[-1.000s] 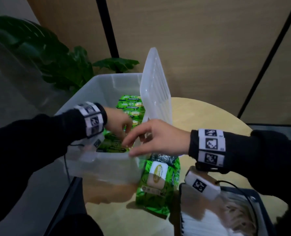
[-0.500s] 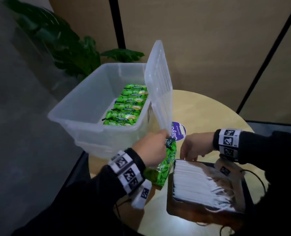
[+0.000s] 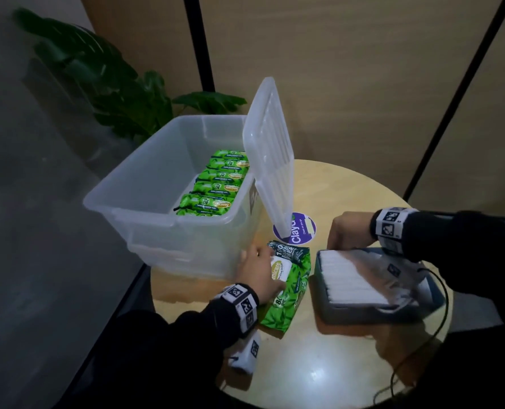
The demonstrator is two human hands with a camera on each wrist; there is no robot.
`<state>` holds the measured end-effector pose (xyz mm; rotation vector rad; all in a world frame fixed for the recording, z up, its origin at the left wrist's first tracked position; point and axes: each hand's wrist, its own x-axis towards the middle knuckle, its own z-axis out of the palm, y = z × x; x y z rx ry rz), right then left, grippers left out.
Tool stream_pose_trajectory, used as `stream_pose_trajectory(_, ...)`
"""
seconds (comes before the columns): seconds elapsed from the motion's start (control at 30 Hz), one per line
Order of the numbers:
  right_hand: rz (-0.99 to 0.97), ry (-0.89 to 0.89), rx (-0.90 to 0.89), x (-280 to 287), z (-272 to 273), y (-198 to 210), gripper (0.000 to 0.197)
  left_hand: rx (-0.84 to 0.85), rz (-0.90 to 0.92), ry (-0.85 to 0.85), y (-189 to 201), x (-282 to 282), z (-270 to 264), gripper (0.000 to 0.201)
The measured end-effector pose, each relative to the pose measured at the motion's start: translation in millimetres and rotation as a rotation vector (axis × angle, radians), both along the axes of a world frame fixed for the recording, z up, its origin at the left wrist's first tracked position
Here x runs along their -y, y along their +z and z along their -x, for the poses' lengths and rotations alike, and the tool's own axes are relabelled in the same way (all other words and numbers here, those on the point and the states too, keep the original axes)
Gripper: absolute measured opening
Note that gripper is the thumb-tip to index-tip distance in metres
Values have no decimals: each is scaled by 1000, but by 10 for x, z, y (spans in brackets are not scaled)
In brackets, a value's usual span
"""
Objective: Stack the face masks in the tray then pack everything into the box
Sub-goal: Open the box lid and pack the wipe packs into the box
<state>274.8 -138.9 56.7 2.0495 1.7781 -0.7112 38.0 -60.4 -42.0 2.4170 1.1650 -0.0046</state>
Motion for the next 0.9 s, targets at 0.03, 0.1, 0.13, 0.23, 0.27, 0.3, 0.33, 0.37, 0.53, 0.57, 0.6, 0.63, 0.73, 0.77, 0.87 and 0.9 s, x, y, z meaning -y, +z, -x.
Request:
stream_pose_trajectory(0.03,7,-43,-36,2,-58,18,37,18,38,50,-37,16,-16,92)
stream_pose_trajectory(0.1,-8,-187,-185,5,-143,67,28,19,124,132,-77,43,-56,112)
stream_pose_trajectory(0.13,-36,-232,-235,10,-161,85,23,10,150,172,-75,49,-67,119)
stream_pose_trajectory(0.23,-189,-231,-276,47,-120,160,14,21,271,278,1,76,-51,133)
stream_pose_trajectory(0.27,-241,-245,-318,71,-77,181,12,51,353,306,28,99,-36,123)
stream_pose_trajectory(0.3,-297,-285,-388,98,-28,204,11,106,438,325,64,129,-17,103)
stream_pose_trajectory(0.33,-360,-339,-468,119,20,220,10,196,504,331,109,155,13,81)
stream_pose_trajectory(0.37,-426,-399,-540,139,73,234,10,298,544,322,157,182,52,63)
stream_pose_trajectory(0.53,-616,-585,-943,324,435,474,79,701,284,119,1082,380,331,61)
stream_pose_trajectory(0.57,-596,-546,-1122,358,515,546,89,818,232,54,1359,417,396,63)
stream_pose_trajectory(0.6,-543,-465,-1296,387,596,632,95,932,183,-6,1638,450,460,63)
stream_pose_trajectory(0.63,-489,-359,-1417,409,685,726,99,1044,152,-43,1895,452,515,62)
stream_pose_trajectory(0.73,-584,-174,-1465,362,944,1072,88,1322,183,-69,2436,190,586,62)
stream_pose_trajectory(0.77,-698,-181,-1404,298,1021,1216,75,1354,147,-84,2583,63,613,70)
stream_pose_trajectory(0.87,-979,-171,-1157,22,1187,1645,40,1099,-488,-44,2954,-347,815,110)
stream_pose_trajectory(0.9,-1032,-135,-1053,-71,1230,1765,34,921,-810,-70,3076,-440,903,116)
